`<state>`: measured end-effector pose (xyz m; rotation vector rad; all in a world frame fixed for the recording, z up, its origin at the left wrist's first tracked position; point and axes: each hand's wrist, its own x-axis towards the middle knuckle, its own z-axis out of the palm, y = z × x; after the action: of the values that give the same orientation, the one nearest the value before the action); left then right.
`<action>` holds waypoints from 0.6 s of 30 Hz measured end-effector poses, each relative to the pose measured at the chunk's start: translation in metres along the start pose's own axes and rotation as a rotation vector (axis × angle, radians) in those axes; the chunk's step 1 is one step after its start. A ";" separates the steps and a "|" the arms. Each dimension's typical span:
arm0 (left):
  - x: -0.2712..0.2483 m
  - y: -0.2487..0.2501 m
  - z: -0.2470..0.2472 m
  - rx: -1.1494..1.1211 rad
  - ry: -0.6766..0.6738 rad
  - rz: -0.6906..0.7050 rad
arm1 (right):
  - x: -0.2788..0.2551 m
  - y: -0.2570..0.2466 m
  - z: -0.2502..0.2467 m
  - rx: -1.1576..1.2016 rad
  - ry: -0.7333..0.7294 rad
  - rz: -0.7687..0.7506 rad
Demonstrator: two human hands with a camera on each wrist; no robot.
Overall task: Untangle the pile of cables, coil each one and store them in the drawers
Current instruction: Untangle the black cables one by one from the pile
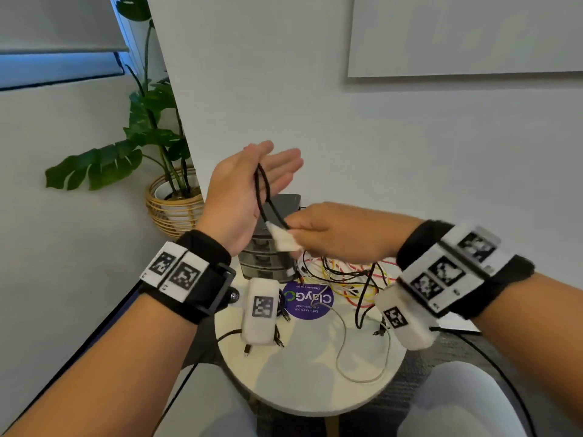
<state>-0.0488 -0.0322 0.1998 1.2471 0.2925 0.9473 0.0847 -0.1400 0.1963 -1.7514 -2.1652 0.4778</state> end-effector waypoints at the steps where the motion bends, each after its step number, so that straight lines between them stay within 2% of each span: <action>1: 0.000 0.000 0.000 0.138 -0.004 0.005 | -0.001 -0.006 -0.012 -0.049 -0.002 -0.002; 3: -0.006 0.003 0.000 0.483 -0.096 0.020 | -0.004 -0.014 -0.039 -0.118 0.009 0.010; 5: -0.012 0.004 -0.003 0.630 -0.237 0.022 | -0.006 -0.017 -0.065 -0.136 0.082 -0.022; 7: -0.014 0.004 -0.008 0.517 -0.349 -0.017 | -0.008 -0.013 -0.083 -0.120 0.221 -0.049; 9: -0.014 0.007 -0.011 0.276 -0.406 -0.124 | -0.008 -0.003 -0.089 -0.038 0.352 -0.020; 10: -0.013 0.012 -0.009 0.169 -0.438 -0.163 | -0.008 0.002 -0.086 0.031 0.389 -0.002; 12: -0.012 0.018 -0.007 0.047 -0.496 -0.150 | -0.004 0.015 -0.068 0.241 0.376 0.034; 13: -0.011 0.020 -0.006 0.027 -0.493 -0.108 | -0.002 0.019 -0.056 0.363 0.336 0.060; 15: -0.010 0.021 -0.004 0.024 -0.395 -0.025 | 0.001 0.021 -0.033 0.476 0.232 0.108; 18: -0.006 0.020 0.001 0.057 -0.179 0.077 | 0.002 0.011 -0.011 0.346 0.086 0.077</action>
<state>-0.0609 -0.0370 0.2166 1.3939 0.1324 0.8912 0.0988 -0.1353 0.2008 -1.6333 -1.8317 0.7331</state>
